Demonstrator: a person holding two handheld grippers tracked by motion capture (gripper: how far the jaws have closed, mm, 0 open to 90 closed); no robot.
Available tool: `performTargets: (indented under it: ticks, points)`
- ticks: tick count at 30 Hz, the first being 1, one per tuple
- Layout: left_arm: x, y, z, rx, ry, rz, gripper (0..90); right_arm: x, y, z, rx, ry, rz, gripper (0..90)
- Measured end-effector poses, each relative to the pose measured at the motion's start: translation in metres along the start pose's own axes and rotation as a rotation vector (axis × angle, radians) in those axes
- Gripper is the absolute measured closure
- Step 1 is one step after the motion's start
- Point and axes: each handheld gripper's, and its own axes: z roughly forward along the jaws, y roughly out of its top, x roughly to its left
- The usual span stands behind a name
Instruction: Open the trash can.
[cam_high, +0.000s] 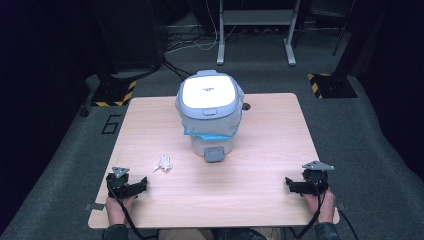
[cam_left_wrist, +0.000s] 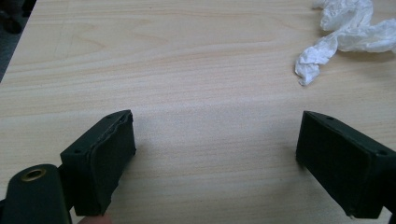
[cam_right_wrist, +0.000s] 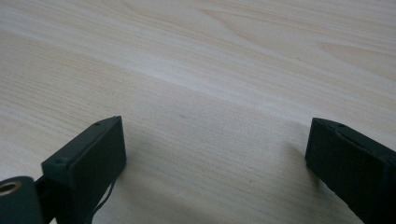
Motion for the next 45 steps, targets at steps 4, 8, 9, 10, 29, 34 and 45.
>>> performTargets:
  ticks: [4, 8, 9, 10, 29, 34, 45]
  points:
    - [0.0, 0.0, 0.0, 0.001, -0.002, 0.001, 11.5, 0.001, 0.0, -0.001, -0.002, -0.014, -0.005, 4.2]
    - [0.0, 0.0, 0.0, 0.002, -0.004, 0.01, 11.5, 0.002, 0.001, -0.002, -0.005, -0.01, -0.004, 4.8]
    - [0.0, 0.0, 0.0, 0.002, -0.004, 0.009, 11.5, 0.003, 0.001, -0.003, -0.007, -0.011, -0.004, 4.9]
    - [0.0, 0.0, 0.0, 0.001, -0.004, 0.01, 11.5, 0.003, 0.002, -0.004, -0.014, -0.007, -0.001, 4.9]
    - [0.0, 0.0, 0.0, -0.001, -0.006, 0.013, 11.5, 0.023, 0.031, -0.011, -0.011, 0.041, -0.039, 5.0]
    - [0.0, 0.0, 0.0, -0.001, -0.005, 0.015, 11.5, 0.031, 0.041, -0.01, -0.011, 0.058, -0.052, 5.1]
    - [0.0, 0.0, 0.0, -0.001, -0.009, 0.016, 11.5, 0.049, 0.06, -0.01, -0.014, 0.101, -0.096, 5.4]
